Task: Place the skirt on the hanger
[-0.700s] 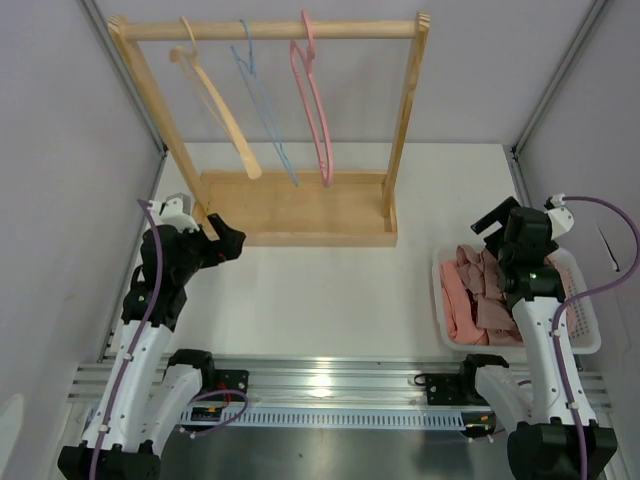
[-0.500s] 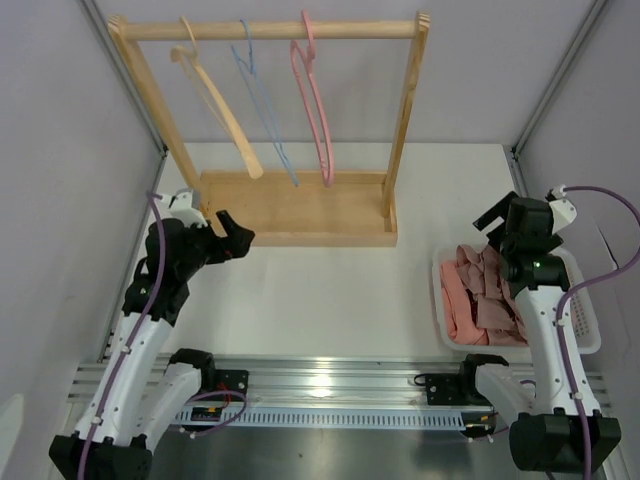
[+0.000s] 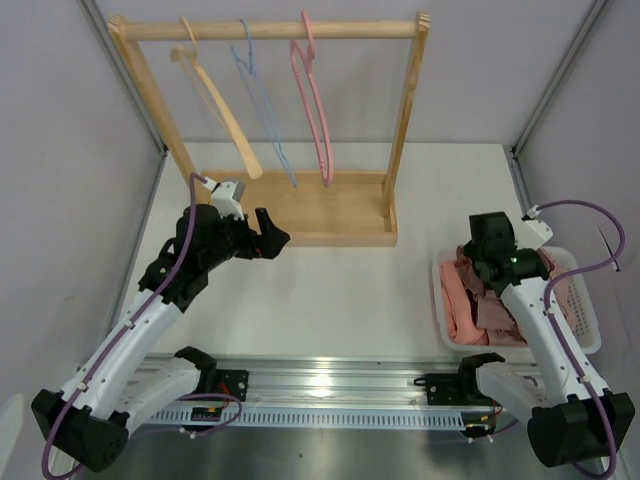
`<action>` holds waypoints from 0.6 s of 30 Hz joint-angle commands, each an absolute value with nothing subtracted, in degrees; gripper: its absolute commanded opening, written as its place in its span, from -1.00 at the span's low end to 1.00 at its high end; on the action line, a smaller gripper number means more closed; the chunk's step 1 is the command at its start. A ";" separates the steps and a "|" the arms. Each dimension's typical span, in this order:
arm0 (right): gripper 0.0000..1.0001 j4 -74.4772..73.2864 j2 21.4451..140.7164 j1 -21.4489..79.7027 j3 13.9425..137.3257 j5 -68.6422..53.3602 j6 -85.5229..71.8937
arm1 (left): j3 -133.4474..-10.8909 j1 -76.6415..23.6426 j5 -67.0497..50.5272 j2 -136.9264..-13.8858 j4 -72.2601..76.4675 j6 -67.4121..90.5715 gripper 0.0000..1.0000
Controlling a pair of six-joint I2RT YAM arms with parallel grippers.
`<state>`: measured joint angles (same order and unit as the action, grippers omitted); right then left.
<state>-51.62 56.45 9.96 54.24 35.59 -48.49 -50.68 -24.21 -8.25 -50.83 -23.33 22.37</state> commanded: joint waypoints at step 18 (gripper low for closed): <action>-1.00 -55.72 55.64 14.06 50.70 44.39 -51.79 | -49.39 -24.43 -11.60 -50.10 -22.85 20.92 0.99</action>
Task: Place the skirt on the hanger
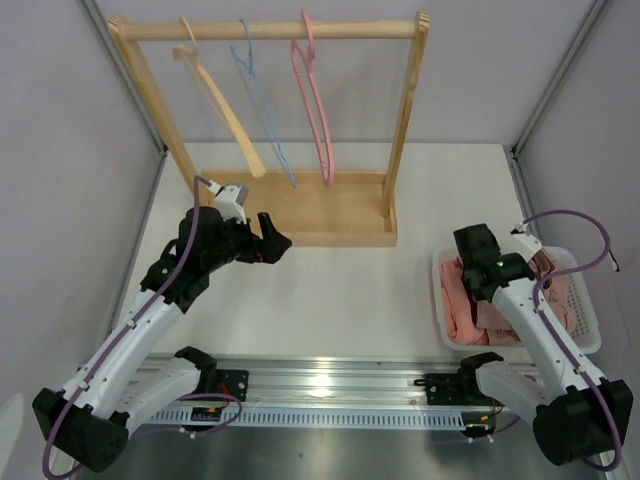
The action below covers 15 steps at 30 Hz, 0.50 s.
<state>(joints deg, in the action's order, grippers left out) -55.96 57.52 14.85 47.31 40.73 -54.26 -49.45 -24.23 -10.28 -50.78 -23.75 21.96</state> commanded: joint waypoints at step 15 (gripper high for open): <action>-1.00 -63.19 66.42 47.69 81.12 50.09 -55.97 | -51.41 -24.43 -6.69 -48.87 -24.96 20.39 0.99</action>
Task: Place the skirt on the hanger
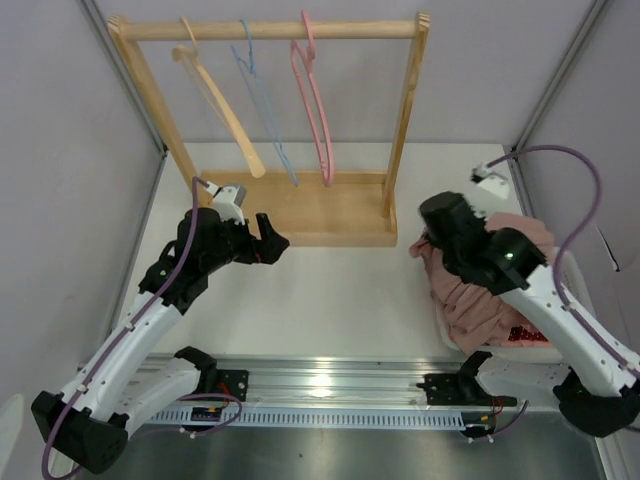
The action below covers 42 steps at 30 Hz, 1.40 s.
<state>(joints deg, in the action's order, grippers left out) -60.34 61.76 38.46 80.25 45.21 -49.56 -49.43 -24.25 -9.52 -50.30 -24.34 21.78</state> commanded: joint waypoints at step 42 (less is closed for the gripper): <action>0.11 -39.11 79.62 44.66 65.48 37.79 -46.41 | -47.11 -23.91 -7.29 -47.90 -23.73 31.82 0.93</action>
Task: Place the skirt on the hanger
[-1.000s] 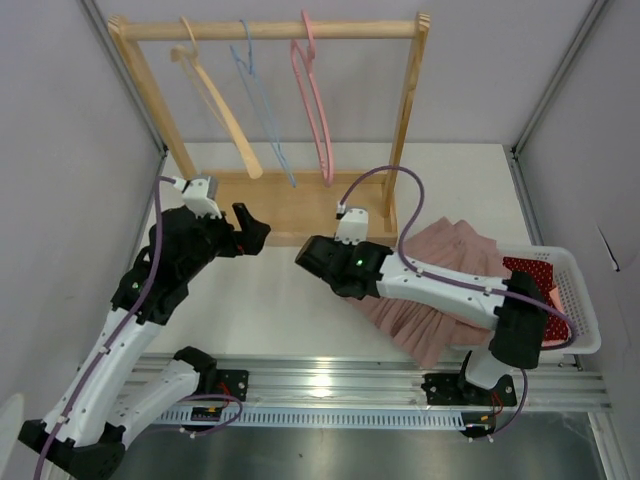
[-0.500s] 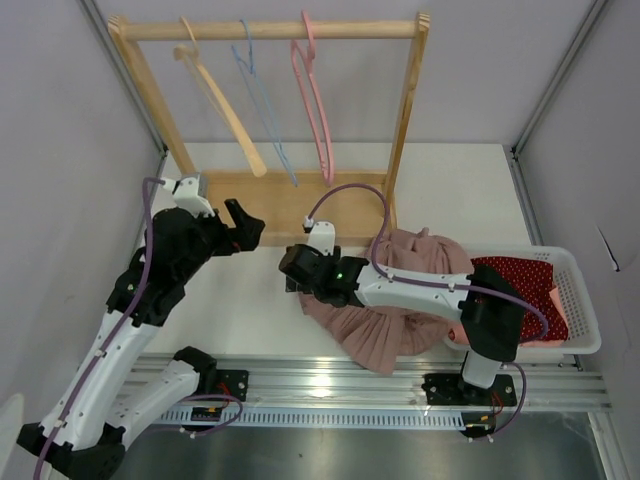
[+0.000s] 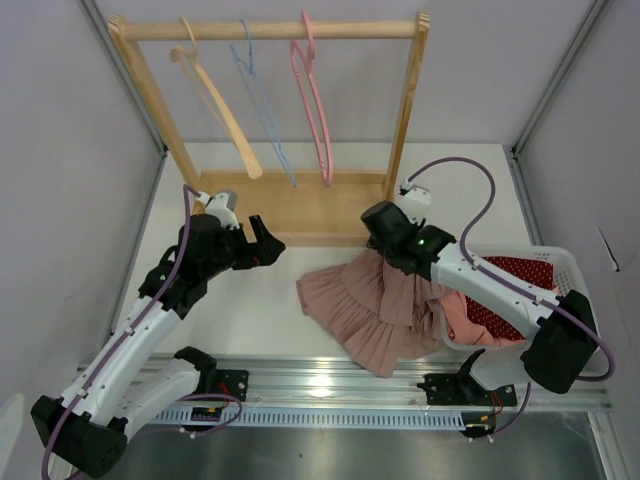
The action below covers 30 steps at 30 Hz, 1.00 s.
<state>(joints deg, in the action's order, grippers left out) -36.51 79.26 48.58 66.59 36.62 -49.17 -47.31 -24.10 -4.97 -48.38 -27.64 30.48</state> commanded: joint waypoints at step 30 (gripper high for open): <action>-1.00 -42.19 86.13 59.75 85.58 37.36 -34.46 | -46.84 -20.41 -10.54 -51.33 -21.53 31.99 0.86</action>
